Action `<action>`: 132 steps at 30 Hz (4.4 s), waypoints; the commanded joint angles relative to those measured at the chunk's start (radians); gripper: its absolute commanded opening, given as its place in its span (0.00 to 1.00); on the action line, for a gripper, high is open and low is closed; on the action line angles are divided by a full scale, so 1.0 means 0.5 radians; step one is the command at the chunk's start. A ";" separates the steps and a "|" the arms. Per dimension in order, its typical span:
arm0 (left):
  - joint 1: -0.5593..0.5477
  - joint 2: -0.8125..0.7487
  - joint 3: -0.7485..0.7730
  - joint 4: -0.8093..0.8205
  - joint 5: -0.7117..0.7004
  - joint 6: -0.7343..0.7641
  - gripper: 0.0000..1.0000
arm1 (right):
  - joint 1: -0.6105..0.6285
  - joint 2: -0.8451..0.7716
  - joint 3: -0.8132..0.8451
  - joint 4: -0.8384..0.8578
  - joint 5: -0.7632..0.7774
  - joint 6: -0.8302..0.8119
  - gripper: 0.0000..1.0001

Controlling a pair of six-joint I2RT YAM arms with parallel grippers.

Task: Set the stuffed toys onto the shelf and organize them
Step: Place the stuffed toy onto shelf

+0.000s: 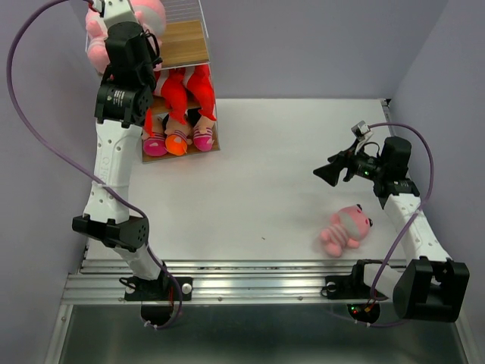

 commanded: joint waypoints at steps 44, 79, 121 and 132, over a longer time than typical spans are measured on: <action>0.131 -0.003 -0.017 0.090 0.026 -0.194 0.23 | -0.002 -0.023 -0.023 0.030 0.093 -0.080 1.00; 0.134 -0.068 -0.029 0.115 0.041 -0.213 0.85 | -0.002 -0.026 -0.023 0.021 0.130 -0.107 1.00; 0.137 -1.696 -1.688 0.578 1.185 -0.243 0.99 | -0.002 0.056 0.169 -0.698 0.265 -0.910 1.00; 0.134 -2.252 -2.930 0.783 2.102 -0.605 0.96 | -0.002 0.299 0.695 -2.080 1.157 -1.690 1.00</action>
